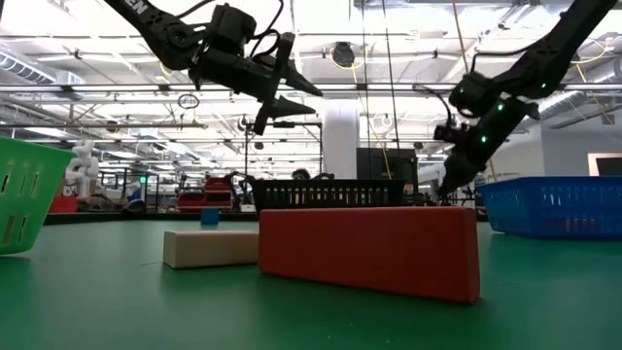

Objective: Sort & place blocks by color
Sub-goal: Put the top right red block into the black bin

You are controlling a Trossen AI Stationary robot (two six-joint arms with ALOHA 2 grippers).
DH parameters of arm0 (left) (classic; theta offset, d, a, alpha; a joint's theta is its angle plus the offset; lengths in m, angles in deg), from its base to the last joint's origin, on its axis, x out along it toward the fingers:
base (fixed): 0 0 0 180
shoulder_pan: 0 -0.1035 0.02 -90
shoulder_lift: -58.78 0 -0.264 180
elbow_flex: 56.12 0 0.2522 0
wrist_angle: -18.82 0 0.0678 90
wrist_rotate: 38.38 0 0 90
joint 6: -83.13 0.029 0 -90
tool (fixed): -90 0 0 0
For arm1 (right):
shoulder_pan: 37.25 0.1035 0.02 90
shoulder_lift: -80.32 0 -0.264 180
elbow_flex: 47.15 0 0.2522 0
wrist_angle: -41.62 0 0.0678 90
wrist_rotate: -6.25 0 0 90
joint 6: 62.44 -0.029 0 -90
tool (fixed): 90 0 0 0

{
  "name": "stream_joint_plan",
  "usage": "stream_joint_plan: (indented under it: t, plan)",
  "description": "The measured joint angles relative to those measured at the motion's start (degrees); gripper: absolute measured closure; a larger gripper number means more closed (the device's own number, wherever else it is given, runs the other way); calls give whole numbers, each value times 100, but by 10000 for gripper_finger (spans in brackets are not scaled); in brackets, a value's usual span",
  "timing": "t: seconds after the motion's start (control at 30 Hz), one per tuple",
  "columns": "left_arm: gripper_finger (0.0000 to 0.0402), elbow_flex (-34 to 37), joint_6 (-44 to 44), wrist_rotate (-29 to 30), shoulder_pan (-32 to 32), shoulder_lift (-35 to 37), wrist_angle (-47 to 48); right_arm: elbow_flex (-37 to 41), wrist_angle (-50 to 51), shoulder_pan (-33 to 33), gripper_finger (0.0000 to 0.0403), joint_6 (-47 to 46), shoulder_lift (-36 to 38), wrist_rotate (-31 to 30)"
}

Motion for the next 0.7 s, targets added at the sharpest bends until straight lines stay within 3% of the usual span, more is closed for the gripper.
stream_joint_plan:
  t: [0.2, 0.7]
  plan:
    - [236, 0, 2, 0, 4, 0, 47, 0, 34, 0, 154, 111, -427, 136]
    - [236, 0, 203, -2, 4, 0, 203, -15, 38, -72, 156, 187, -440, 199]
